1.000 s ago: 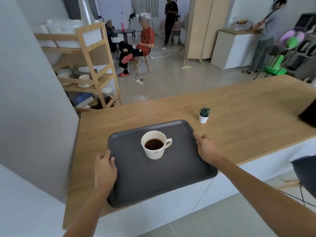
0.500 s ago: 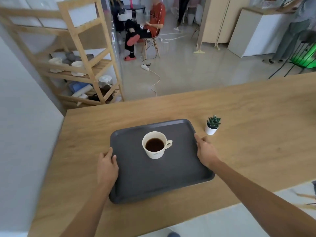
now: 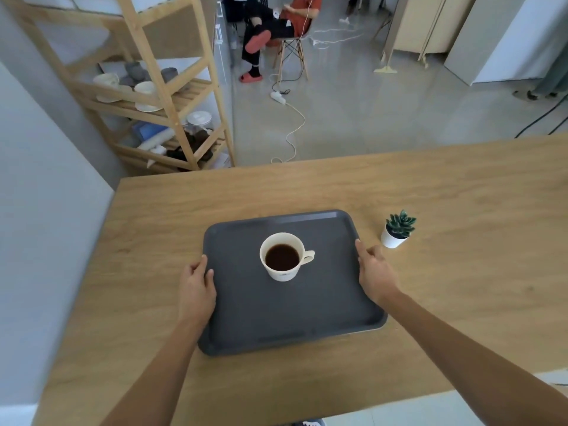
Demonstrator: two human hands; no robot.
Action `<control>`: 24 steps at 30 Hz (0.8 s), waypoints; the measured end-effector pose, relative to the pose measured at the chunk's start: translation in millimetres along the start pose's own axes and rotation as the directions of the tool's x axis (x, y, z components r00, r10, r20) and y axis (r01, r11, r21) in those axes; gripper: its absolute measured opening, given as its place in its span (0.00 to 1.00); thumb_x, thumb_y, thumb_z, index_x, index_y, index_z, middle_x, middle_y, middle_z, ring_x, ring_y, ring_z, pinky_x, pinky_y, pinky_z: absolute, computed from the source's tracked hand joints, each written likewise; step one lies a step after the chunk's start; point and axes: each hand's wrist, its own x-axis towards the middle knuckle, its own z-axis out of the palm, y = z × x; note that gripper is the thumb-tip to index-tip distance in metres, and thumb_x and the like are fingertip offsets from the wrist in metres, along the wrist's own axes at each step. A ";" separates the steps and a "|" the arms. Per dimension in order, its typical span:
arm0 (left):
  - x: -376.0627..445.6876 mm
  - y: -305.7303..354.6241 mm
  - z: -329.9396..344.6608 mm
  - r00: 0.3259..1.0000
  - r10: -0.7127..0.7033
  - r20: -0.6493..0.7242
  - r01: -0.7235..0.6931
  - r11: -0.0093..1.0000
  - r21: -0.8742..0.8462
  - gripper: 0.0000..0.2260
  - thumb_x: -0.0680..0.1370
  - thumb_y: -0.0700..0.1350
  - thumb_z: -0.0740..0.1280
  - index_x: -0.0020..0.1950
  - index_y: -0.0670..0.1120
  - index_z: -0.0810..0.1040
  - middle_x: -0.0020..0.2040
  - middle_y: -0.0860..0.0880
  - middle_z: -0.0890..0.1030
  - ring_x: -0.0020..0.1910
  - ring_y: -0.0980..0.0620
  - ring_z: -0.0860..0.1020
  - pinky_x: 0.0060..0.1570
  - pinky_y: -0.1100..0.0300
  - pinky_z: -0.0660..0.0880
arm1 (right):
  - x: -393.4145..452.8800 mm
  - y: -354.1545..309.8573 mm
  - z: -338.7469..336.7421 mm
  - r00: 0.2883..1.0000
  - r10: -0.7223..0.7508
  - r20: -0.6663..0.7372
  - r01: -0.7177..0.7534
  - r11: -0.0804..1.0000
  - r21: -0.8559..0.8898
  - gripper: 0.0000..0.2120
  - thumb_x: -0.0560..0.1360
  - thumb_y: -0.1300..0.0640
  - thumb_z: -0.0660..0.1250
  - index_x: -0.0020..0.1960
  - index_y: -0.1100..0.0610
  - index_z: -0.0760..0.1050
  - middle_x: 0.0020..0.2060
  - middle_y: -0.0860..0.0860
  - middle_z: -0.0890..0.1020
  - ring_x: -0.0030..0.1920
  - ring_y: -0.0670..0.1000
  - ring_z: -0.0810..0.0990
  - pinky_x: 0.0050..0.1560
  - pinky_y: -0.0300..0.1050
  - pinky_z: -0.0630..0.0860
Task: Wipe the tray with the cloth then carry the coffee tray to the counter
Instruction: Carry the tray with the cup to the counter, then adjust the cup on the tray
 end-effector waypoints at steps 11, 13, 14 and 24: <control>-4.1 5.2 -15.2 1.000 -0.011 0.014 0.010 0.998 0.062 0.20 0.79 0.43 0.63 0.71 0.41 0.70 0.64 0.37 0.69 0.64 0.39 0.69 0.64 0.46 0.68 | -14.4 -19.6 -2.7 0.989 -0.028 -0.148 0.012 0.994 -0.106 0.26 0.80 0.56 0.60 0.76 0.57 0.60 0.64 0.62 0.68 0.58 0.64 0.72 0.60 0.57 0.71; -9.9 14.7 -17.6 0.999 0.012 -0.053 -0.007 0.995 0.095 0.20 0.78 0.43 0.64 0.70 0.43 0.70 0.65 0.38 0.69 0.63 0.39 0.68 0.62 0.43 0.68 | -19.1 -33.3 -1.8 0.973 -0.105 -0.205 0.099 0.994 -0.039 0.25 0.78 0.58 0.64 0.73 0.59 0.65 0.63 0.63 0.70 0.58 0.64 0.72 0.61 0.57 0.71; -12.7 20.5 -17.4 0.997 0.053 -0.049 -0.049 0.996 0.078 0.20 0.77 0.42 0.65 0.70 0.43 0.70 0.65 0.39 0.69 0.63 0.40 0.69 0.63 0.44 0.67 | -20.7 -40.8 -1.0 0.969 -0.139 -0.204 0.144 0.989 0.012 0.25 0.77 0.59 0.65 0.73 0.59 0.66 0.62 0.63 0.70 0.58 0.63 0.72 0.61 0.56 0.71; -43.6 78.4 -2.4 0.969 0.240 -0.053 -0.246 0.945 -0.217 0.23 0.76 0.36 0.64 0.70 0.47 0.69 0.68 0.47 0.67 0.66 0.53 0.65 0.66 0.63 0.61 | -30.6 -75.8 -0.9 0.990 -0.090 -0.111 0.119 0.950 0.290 0.28 0.75 0.65 0.66 0.73 0.56 0.65 0.65 0.57 0.69 0.63 0.57 0.72 0.67 0.48 0.69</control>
